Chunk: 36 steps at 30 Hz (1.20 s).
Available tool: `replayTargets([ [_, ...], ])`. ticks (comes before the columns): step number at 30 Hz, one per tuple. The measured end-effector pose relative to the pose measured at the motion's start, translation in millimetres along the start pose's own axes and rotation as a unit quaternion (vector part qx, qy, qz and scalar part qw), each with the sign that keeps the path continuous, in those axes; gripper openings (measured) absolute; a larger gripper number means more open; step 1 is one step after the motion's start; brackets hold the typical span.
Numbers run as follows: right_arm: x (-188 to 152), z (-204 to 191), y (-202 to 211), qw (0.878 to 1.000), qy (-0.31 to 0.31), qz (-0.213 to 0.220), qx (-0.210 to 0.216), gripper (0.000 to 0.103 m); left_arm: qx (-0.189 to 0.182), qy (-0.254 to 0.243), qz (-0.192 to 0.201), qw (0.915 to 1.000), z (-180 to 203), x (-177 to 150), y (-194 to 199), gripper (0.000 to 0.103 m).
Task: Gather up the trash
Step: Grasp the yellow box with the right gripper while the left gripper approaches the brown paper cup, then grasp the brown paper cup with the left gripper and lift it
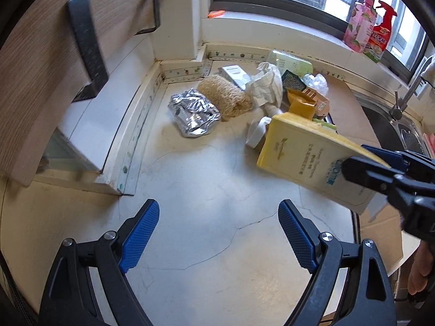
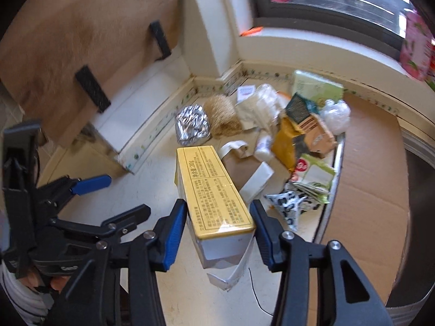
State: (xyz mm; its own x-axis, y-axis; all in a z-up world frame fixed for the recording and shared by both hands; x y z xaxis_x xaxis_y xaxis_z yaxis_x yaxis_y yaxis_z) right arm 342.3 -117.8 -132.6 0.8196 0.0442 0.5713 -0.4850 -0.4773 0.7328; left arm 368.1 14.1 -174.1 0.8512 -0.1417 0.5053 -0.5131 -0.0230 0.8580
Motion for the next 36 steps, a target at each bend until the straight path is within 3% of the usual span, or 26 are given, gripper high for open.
replayTargets([
  [4, 10.6, 23.4, 25.1, 0.997, -0.045, 0.052, -0.033, 0.048, -0.015, -0.009, 0.004, 0.9998, 14.2, 15.8, -3.4, 0.088],
  [6, 11.9, 41.6, 37.2, 0.992, -0.072, 0.077, -0.07, 0.048, -0.022, -0.015, 0.004, 0.9996, 21.1, 24.6, -7.8, 0.088],
  [8, 10.2, 57.6, 43.8, 0.985, -0.092, 0.093, -0.108, 0.048, -0.033, -0.022, -0.001, 0.9992, 31.0, 34.9, -15.5, 0.088],
  [15, -0.5, 92.3, 53.8, 0.967, -0.135, 0.129, -0.171, 0.048, -0.053, -0.038, -0.026, 0.9975, 55.3, 61.9, -50.8, 0.088],
  [21, -9.8, 100.4, 50.8, 0.964, -0.153, 0.131, -0.173, 0.048, -0.059, -0.03, -0.067, 0.9955, 64.4, 72.2, -91.4, 0.088],
  [28, -18.1, 98.4, 42.2, 0.965, -0.153, 0.124, -0.175, 0.048, -0.066, 0.04, -0.102, 0.9917, 64.9, 75.4, -115.0, 0.088],
  [33, -20.6, 102.6, 41.6, 0.964, -0.154, 0.124, -0.175, 0.048, -0.057, 0.095, -0.116, 0.987, 61.4, 76.8, -121.8, 0.088],
  [36, -20.9, 104.5, 41.7, 0.964, -0.155, 0.124, -0.175, 0.048, -0.032, 0.111, -0.126, 0.9853, 61.0, 76.8, -126.8, 0.088],
])
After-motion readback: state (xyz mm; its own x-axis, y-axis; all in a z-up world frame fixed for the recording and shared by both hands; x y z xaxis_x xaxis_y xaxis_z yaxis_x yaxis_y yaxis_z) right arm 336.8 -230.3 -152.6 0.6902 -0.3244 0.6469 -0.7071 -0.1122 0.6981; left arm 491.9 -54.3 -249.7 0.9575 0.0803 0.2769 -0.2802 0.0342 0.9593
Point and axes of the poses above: each gripper's, at about its wrist camera, not at the fingertips, and y roughly against the way its jaws point, z to its right, x to its top, the point moved 8 cm from there along -y, roughly the way its jaws point, and after that the axes turned 9 degrees about x, right-handed, at the moved point
